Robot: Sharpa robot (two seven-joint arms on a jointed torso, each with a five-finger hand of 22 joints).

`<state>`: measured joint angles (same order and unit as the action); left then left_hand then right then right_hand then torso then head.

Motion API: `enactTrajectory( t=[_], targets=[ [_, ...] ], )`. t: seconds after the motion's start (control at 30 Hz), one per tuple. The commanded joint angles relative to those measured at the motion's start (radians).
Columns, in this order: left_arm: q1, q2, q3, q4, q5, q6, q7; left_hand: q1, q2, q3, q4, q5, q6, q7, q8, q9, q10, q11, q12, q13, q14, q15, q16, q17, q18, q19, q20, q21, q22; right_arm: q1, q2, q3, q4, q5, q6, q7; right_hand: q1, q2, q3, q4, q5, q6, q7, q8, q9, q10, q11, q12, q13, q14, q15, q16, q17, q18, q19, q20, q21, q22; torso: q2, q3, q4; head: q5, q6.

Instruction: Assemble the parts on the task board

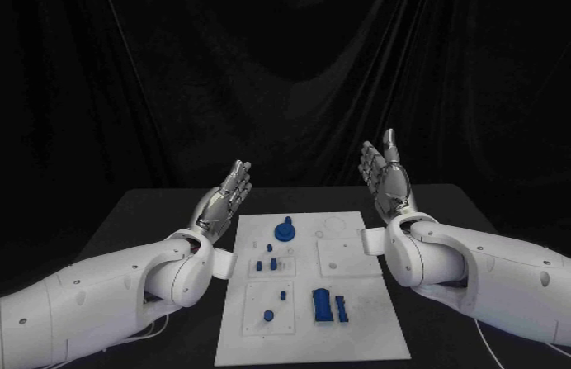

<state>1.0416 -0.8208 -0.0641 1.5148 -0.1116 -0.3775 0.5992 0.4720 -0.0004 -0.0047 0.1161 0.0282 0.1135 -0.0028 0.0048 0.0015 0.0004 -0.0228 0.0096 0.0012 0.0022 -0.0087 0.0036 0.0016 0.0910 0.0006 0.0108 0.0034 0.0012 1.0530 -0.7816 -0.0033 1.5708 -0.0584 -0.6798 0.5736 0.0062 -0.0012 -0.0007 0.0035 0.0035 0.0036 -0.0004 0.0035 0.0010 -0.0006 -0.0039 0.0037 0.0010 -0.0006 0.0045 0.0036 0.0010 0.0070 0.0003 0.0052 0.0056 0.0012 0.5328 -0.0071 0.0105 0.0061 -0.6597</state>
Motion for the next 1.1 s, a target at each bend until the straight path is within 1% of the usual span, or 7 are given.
enactTrajectory(
  t=[0.03,0.1,0.13,0.17,0.33,0.87,1.1],
  targets=[
    [0.005,0.015,0.02,0.023,0.073,-0.241,-0.048,-0.156,0.0,0.005,-0.037,-0.028,-0.039,0.003,-0.005,-0.001,0.0,0.023,-0.01,-0.001,-0.002,0.009,-0.004,-0.002,-0.091,-0.001,-0.011,-0.003,-0.001,-0.003,0.002,0.003,-0.001,0.058,-0.09,-0.054,-0.006,0.001,0.001,-0.004,-0.004,-0.004,0.0,-0.004,-0.001,0.001,0.004,-0.004,-0.001,0.001,-0.004,-0.004,-0.001,-0.007,0.0,-0.005,-0.006,-0.001,0.009,0.0054,-0.0082,-0.004,0.041],
    [0.006,0.023,0.033,0.032,0.085,-0.286,-0.057,-0.18,0.0,0.005,-0.044,-0.028,-0.042,0.003,-0.005,-0.001,0.0,0.023,-0.01,-0.001,-0.002,0.009,-0.004,-0.002,-0.091,-0.001,-0.011,-0.003,-0.001,-0.003,0.002,0.003,-0.001,0.058,-0.09,-0.054,-0.006,0.001,0.001,-0.004,-0.004,-0.004,0.0,-0.004,-0.001,0.001,0.004,-0.004,-0.001,0.001,-0.004,-0.004,-0.001,-0.007,0.0,-0.005,-0.006,-0.001,0.01,0.0063,-0.0094,-0.005,0.051],
    [0.006,0.026,0.039,0.037,0.09,-0.306,-0.061,-0.188,0.0,0.005,-0.046,-0.028,-0.114,0.003,-0.005,-0.001,0.0,0.023,-0.01,-0.001,-0.002,0.009,-0.004,-0.002,-0.091,-0.001,-0.011,-0.003,-0.001,-0.003,0.002,0.003,-0.001,0.058,-0.09,-0.054,-0.006,0.001,0.001,-0.004,-0.004,-0.004,0.0,-0.004,-0.001,0.001,0.004,-0.004,-0.001,0.001,-0.004,-0.004,-0.001,-0.007,0.0,-0.005,-0.006,-0.001,0.011,0.0067,-0.0099,-0.006,0.055],
    [0.007,0.029,0.044,0.04,0.094,-0.323,-0.065,-0.199,0.0,0.005,-0.116,-0.028,-0.114,0.003,-0.005,-0.001,0.0,0.023,-0.01,-0.001,-0.002,0.009,-0.004,-0.002,-0.091,-0.001,-0.011,-0.003,-0.001,-0.003,0.002,0.003,-0.001,0.058,-0.09,-0.054,-0.006,0.001,0.001,-0.004,-0.004,-0.004,0.0,-0.004,-0.001,0.001,0.004,-0.004,-0.001,0.001,-0.004,-0.004,-0.001,-0.007,0.0,-0.005,-0.006,-0.001,0.011,0.0069,-0.0102,-0.006,0.057],
    [0.008,0.039,0.062,0.053,0.11,-0.384,-0.078,-0.253,0.0,0.005,-0.116,-0.028,-0.114,0.003,-0.005,-0.001,0.0,0.023,-0.01,-0.001,-0.002,0.009,-0.004,-0.002,-0.091,-0.001,-0.011,-0.003,-0.001,-0.003,0.002,0.003,-0.001,0.058,-0.09,-0.054,-0.006,0.001,0.001,-0.004,-0.004,-0.004,0.0,-0.004,-0.001,0.001,0.004,-0.004,-0.001,0.001,-0.004,-0.004,-0.001,-0.007,0.0,-0.005,-0.006,-0.001,0.011,0.0071,-0.0105,-0.006,0.06],
    [0.008,0.041,0.064,0.055,0.112,-0.392,-0.079,-0.357,0.0,0.005,-0.116,-0.028,-0.114,0.003,-0.005,-0.001,0.0,0.023,-0.01,-0.001,-0.002,0.009,-0.004,-0.002,-0.091,-0.001,-0.011,-0.003,-0.001,-0.003,0.002,0.003,-0.001,0.058,-0.09,-0.054,-0.006,0.001,0.001,-0.004,-0.004,-0.004,0.0,-0.004,-0.001,0.001,0.004,-0.004,-0.001,0.001,-0.004,-0.004,-0.001,-0.007,0.0,-0.005,-0.006,-0.001,0.011,0.0071,-0.0105,-0.006,0.06],
    [0.008,0.041,0.064,0.055,0.112,-0.392,-0.079,-0.472,0.0,0.005,-0.116,-0.028,-0.114,0.003,-0.005,-0.001,0.0,0.023,-0.01,-0.001,-0.002,0.009,-0.004,-0.002,-0.091,-0.001,-0.011,-0.003,-0.001,-0.003,0.002,0.003,-0.001,0.058,-0.09,-0.054,-0.006,0.001,0.001,-0.004,-0.004,-0.004,0.0,-0.004,-0.001,0.001,0.004,-0.004,-0.001,0.001,-0.004,-0.004,-0.001,-0.007,0.0,-0.005,-0.006,-0.001,0.011,0.0071,-0.0105,-0.006,0.06]
  ],
)
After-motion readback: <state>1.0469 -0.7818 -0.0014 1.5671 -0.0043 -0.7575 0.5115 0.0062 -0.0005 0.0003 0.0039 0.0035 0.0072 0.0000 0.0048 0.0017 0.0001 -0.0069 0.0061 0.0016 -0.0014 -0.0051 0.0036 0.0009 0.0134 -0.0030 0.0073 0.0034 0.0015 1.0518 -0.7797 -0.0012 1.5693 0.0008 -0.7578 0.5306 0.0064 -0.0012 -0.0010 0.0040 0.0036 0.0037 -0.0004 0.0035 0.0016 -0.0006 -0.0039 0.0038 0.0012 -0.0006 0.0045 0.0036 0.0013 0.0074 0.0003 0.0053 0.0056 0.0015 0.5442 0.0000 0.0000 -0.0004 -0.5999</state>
